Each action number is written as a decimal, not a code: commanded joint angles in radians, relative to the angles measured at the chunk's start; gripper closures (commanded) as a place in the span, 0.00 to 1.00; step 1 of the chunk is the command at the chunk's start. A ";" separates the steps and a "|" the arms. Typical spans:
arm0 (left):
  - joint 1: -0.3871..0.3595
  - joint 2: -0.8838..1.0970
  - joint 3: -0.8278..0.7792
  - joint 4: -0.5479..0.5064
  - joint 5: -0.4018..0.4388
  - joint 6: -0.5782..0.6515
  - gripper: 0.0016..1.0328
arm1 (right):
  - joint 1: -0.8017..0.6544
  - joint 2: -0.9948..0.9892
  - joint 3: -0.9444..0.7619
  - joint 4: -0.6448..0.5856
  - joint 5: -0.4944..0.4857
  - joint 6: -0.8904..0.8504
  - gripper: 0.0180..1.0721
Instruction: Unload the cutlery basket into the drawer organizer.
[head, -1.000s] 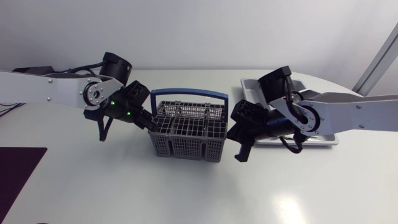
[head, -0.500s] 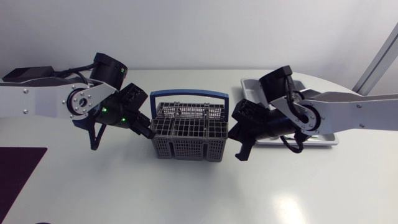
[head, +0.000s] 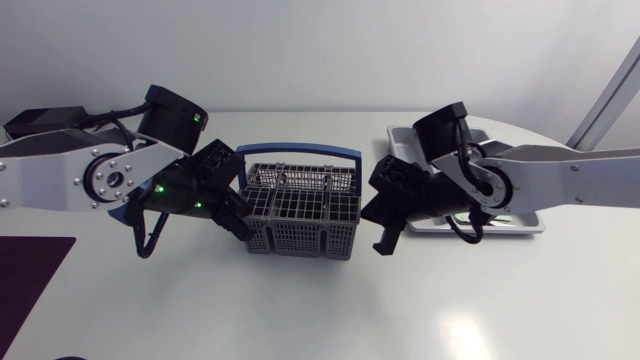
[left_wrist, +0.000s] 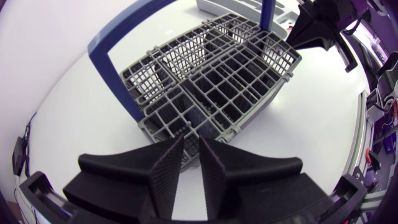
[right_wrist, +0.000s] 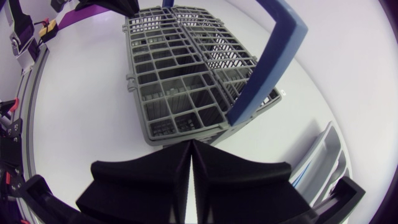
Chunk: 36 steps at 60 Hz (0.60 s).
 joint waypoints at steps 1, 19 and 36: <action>-0.007 -0.011 -0.026 -0.012 0.008 -0.011 0.76 | 0.002 0.007 0.026 0.018 -0.006 0.020 0.92; -0.052 -0.002 -0.046 -0.015 0.008 -0.013 0.76 | -0.037 -0.004 0.027 0.021 -0.006 0.011 0.92; -0.073 -0.005 -0.049 -0.027 0.006 -0.016 0.76 | -0.046 -0.079 0.011 0.013 -0.009 0.019 0.92</action>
